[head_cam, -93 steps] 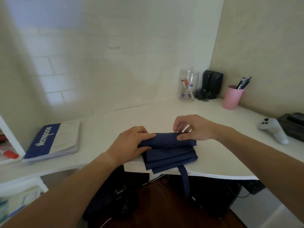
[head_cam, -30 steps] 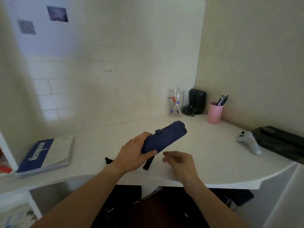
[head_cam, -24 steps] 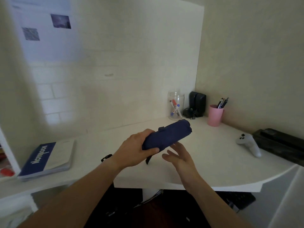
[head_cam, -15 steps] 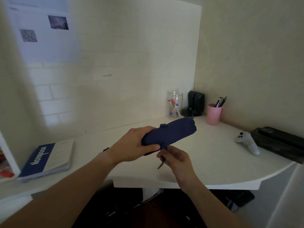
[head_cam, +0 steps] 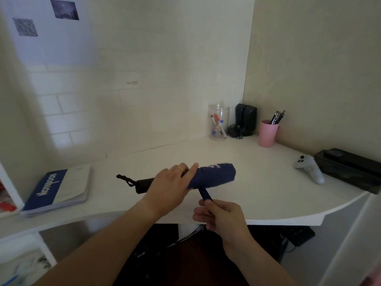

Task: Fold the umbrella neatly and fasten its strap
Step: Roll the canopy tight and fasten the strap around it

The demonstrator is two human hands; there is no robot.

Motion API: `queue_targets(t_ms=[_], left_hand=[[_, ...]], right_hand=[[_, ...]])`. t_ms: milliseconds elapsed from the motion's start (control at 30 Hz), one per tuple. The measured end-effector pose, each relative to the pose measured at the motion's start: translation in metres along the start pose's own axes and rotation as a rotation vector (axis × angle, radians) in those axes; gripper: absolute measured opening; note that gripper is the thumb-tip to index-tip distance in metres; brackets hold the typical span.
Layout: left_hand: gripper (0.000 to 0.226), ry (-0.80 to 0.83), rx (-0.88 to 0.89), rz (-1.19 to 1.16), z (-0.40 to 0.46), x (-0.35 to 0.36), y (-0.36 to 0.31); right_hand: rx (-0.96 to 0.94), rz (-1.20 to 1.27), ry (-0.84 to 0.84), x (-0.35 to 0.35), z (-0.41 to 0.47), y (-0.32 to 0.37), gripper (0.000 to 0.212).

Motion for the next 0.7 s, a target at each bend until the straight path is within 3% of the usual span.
queue_targets(t_ms=[67, 167, 333, 467, 600, 700], left_hand=[[0.072, 0.016, 0.097, 0.065, -0.016, 0.016, -0.01], [0.078, -0.023, 0.083, 0.028, -0.025, 0.027, -0.01], [0.075, 0.011, 0.126, -0.074, -0.024, 0.029, -0.003], [0.075, 0.046, 0.105, -0.14, -0.026, 0.029, -0.002], [0.079, 0.056, 0.065, -0.208, -0.032, 0.025, -0.006], [0.069, 0.029, 0.068, -0.166, -0.035, 0.025, -0.006]], right_hand=[[0.096, 0.098, -0.041, -0.001, 0.0, -0.006, 0.016], [0.124, 0.185, -0.087, -0.006, 0.004, -0.012, 0.017], [-0.025, 0.117, 0.042, -0.007, 0.003, -0.006, 0.017], [-0.101, 0.037, 0.126, -0.009, 0.004, -0.001, 0.031], [-0.162, -0.057, 0.108, -0.012, 0.003, 0.005, 0.018], [-0.349, -0.288, 0.057, -0.015, 0.011, 0.015, 0.014]])
Point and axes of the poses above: each hand's wrist, its own z-axis towards the middle knuckle, its own x-axis out of the palm, y = z × x, the point moved 3 cm from there along z, towards the middle knuckle, and after that the axes turned 14 degrees about -y, right-handed, at the moved point
